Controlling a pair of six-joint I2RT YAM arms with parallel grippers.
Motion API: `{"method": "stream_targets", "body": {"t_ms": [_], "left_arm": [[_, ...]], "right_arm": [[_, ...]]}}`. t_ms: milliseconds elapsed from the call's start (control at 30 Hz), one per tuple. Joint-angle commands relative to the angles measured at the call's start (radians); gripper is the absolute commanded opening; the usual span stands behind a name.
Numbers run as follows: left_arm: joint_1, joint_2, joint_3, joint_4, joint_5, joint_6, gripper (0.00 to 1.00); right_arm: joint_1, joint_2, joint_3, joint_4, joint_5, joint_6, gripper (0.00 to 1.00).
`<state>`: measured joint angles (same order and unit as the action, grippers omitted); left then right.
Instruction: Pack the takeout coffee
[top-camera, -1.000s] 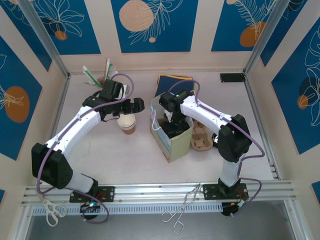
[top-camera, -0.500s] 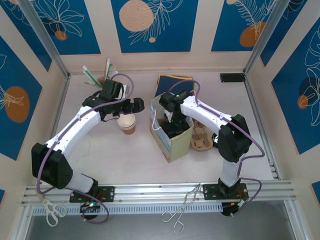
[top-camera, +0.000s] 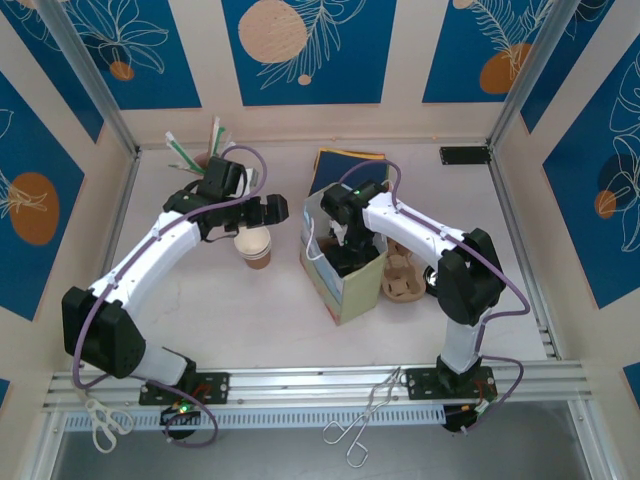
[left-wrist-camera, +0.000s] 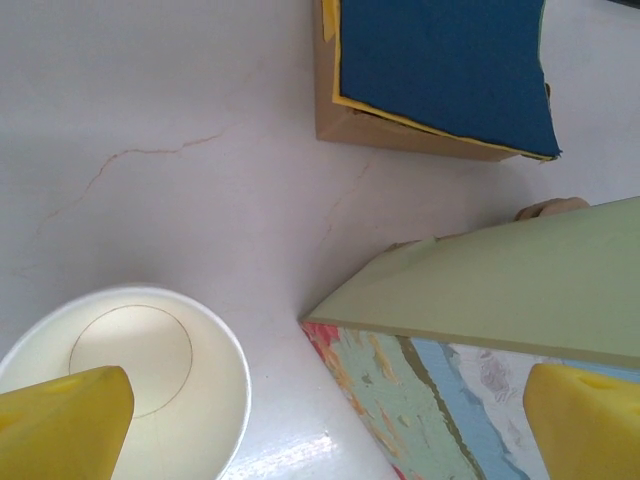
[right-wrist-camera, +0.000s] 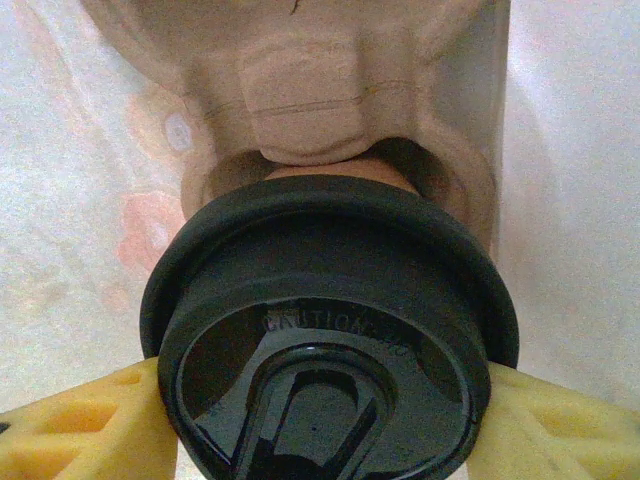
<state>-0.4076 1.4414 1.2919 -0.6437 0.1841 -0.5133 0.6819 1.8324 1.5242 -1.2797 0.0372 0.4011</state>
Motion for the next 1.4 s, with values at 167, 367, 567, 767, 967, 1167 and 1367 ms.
{"method": "stream_targets", "body": {"t_ms": [167, 367, 567, 767, 967, 1167, 1367], "left_arm": [[0.015, -0.066, 0.005, -0.058, 0.020, 0.033, 1.00], [0.015, -0.111, -0.023, -0.097, 0.021, 0.044, 1.00], [0.014, -0.150, -0.047, -0.125, 0.035, 0.047, 1.00], [0.014, -0.181, -0.074, -0.143, 0.037, 0.046, 1.00], [0.014, -0.198, -0.094, -0.152, 0.039, 0.045, 1.00], [0.014, -0.198, -0.094, -0.146, 0.041, 0.039, 1.00], [0.013, -0.193, -0.087, -0.138, 0.051, 0.036, 1.00]], "right_arm": [[-0.005, 0.088, -0.069, 0.071, 0.005, 0.009, 0.64], [-0.005, 0.085, -0.065, 0.066, 0.006, 0.008, 0.64], [-0.006, 0.084, -0.066, 0.065, 0.008, 0.009, 0.64], [-0.006, 0.083, -0.069, 0.066, 0.009, 0.008, 0.64], [-0.007, 0.085, -0.075, 0.071, 0.008, 0.008, 0.64], [-0.007, 0.096, -0.086, 0.084, 0.006, 0.009, 0.64], [-0.007, 0.091, -0.084, 0.080, 0.009, 0.009, 0.64]]}}
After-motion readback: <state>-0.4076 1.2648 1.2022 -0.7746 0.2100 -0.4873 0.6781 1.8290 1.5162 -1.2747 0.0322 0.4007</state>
